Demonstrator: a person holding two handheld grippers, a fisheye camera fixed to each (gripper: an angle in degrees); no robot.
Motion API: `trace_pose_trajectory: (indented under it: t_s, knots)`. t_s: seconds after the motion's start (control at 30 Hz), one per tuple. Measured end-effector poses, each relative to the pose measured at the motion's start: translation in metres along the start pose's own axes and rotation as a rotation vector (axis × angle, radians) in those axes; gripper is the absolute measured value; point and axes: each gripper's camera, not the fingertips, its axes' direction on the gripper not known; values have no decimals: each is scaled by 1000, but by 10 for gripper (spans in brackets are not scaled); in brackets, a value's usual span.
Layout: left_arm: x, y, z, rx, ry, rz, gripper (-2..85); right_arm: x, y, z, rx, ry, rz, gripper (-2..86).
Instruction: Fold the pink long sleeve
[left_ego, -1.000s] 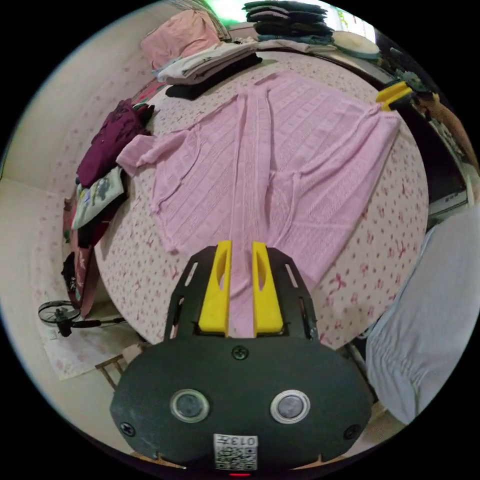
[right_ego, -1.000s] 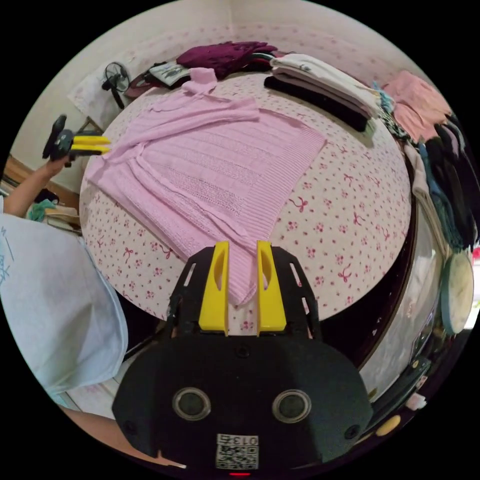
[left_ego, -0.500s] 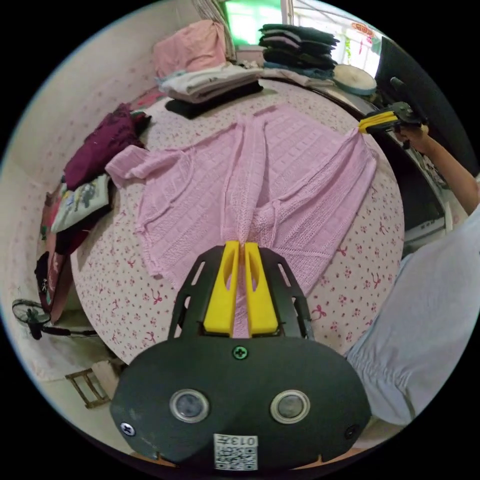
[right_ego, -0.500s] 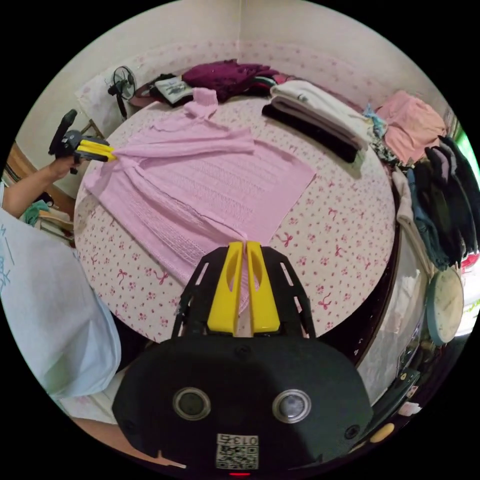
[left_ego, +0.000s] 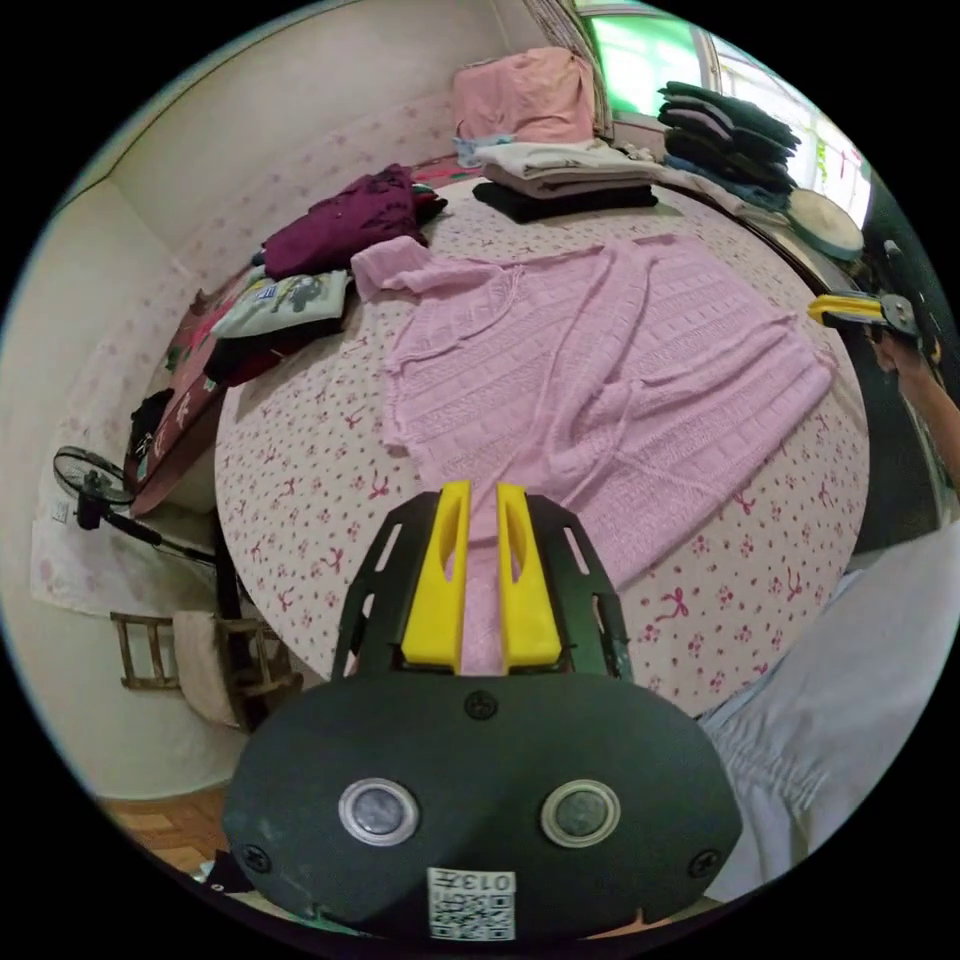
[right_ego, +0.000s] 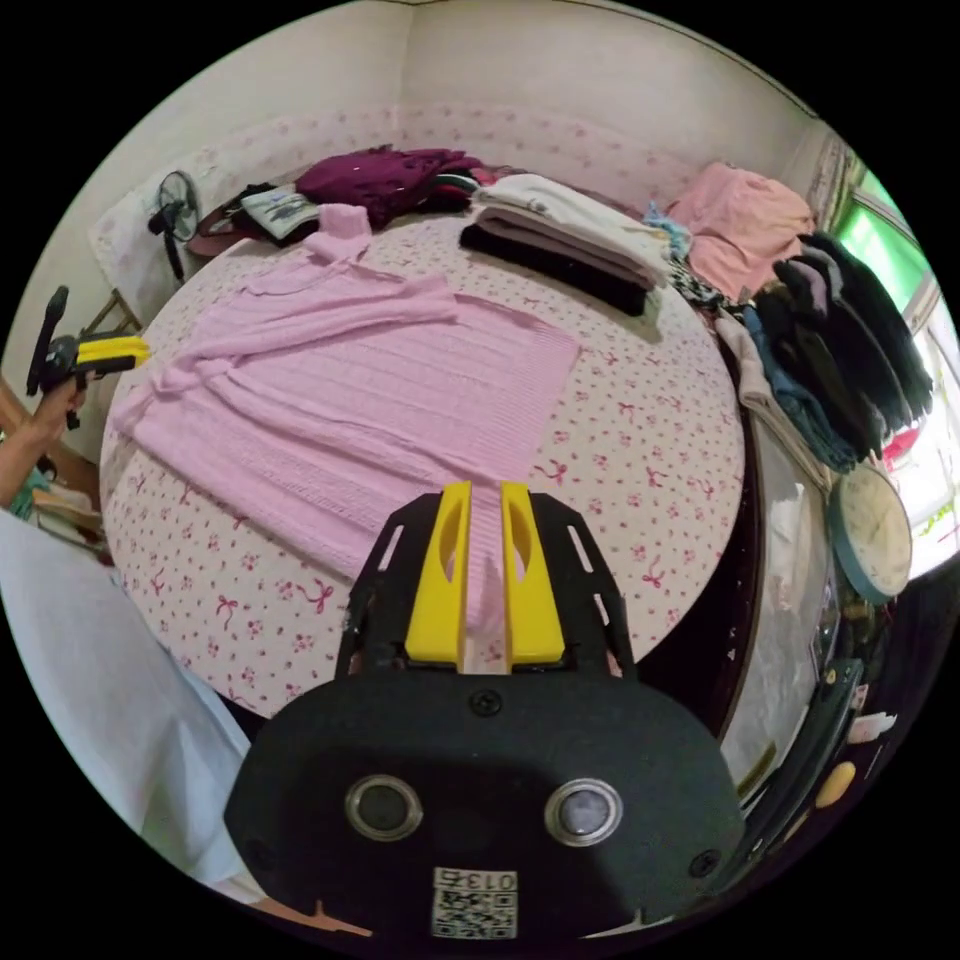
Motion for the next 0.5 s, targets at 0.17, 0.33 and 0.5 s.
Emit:
trace_pose_trajectory:
  t_s: [0.17, 0.33, 0.5]
  knots:
    - [28, 22, 13, -80, -24, 118, 14, -49, 12, 17, -53, -29, -70, 12]
    - [35, 40, 31, -152, -70, 142, 0, -57, 21, 34, -144, -12, -111, 2]
    - [19, 50, 17, -96, -79, 61, -2, -63, 15, 5, -31, -8, -96, 1]
